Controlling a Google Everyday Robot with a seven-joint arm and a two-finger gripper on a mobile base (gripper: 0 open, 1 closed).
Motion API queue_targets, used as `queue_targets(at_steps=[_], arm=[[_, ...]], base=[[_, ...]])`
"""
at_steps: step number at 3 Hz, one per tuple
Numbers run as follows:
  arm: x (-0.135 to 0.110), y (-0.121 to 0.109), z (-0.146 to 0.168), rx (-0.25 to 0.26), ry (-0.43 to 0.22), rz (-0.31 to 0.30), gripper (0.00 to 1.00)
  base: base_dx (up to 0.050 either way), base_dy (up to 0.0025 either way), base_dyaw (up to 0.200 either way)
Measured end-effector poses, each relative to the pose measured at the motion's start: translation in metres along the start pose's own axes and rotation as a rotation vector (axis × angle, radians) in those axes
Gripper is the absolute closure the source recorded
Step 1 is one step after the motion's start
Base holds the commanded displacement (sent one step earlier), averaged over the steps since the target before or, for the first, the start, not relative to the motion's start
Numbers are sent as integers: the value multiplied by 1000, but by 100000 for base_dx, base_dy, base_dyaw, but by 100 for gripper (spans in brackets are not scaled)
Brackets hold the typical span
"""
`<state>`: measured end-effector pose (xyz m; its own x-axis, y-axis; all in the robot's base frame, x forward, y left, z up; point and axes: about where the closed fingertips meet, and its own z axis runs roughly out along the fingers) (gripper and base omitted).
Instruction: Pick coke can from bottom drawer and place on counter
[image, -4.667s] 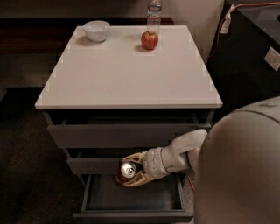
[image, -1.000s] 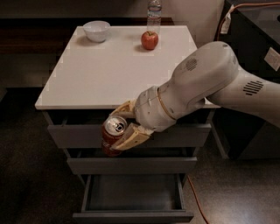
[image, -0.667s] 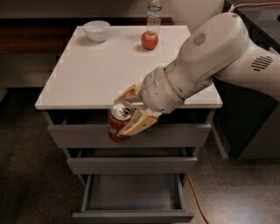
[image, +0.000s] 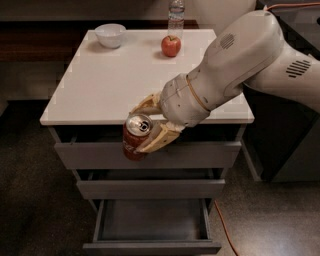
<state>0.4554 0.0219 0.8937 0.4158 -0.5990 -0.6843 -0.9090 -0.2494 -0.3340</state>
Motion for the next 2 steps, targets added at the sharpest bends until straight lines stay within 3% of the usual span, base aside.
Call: queue_targets(at_steps=[2], arm=[[5,-21,-28,17,9,38,100]], base=[[0,0,0]])
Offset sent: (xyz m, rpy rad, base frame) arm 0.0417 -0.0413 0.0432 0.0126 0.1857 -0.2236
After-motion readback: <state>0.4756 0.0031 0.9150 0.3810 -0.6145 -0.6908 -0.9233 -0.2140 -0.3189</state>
